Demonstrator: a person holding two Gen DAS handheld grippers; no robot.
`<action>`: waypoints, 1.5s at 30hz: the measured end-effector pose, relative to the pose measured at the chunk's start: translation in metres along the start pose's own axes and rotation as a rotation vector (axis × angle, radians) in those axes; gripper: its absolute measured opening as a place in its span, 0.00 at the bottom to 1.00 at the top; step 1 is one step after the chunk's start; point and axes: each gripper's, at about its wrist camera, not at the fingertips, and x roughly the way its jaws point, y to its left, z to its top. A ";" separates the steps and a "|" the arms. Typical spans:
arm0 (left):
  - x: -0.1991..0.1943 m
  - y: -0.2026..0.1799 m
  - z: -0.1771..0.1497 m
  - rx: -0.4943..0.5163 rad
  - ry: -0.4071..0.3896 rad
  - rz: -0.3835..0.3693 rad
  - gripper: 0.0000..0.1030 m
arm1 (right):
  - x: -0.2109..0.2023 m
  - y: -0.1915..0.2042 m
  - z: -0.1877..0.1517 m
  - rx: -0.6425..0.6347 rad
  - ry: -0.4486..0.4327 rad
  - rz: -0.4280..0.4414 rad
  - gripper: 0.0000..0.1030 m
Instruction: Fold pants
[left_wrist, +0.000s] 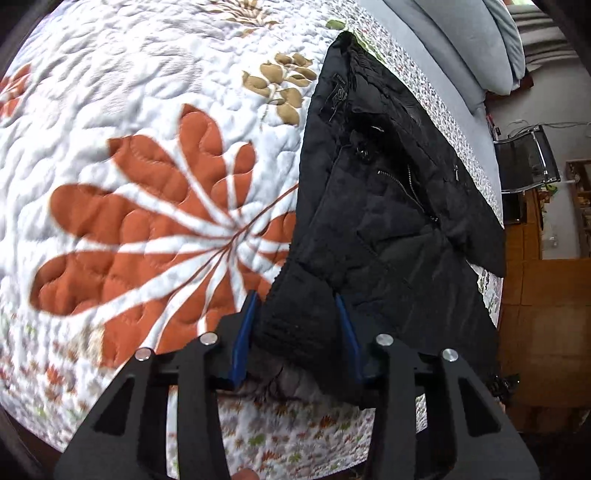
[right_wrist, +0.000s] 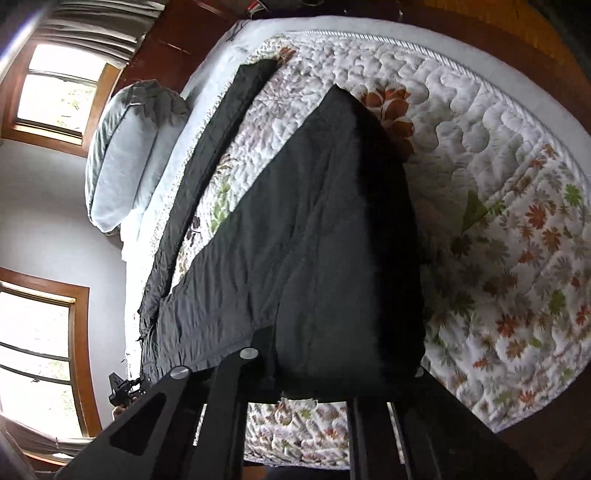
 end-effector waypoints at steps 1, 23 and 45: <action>-0.005 0.003 -0.002 -0.010 0.001 -0.005 0.38 | -0.004 0.002 -0.002 -0.005 0.001 0.000 0.09; -0.091 0.056 -0.031 -0.094 -0.142 0.138 0.85 | -0.058 -0.002 -0.033 -0.100 -0.059 -0.288 0.68; 0.021 -0.062 0.205 0.099 -0.061 0.011 0.92 | 0.133 0.243 0.190 -0.450 0.252 -0.124 0.93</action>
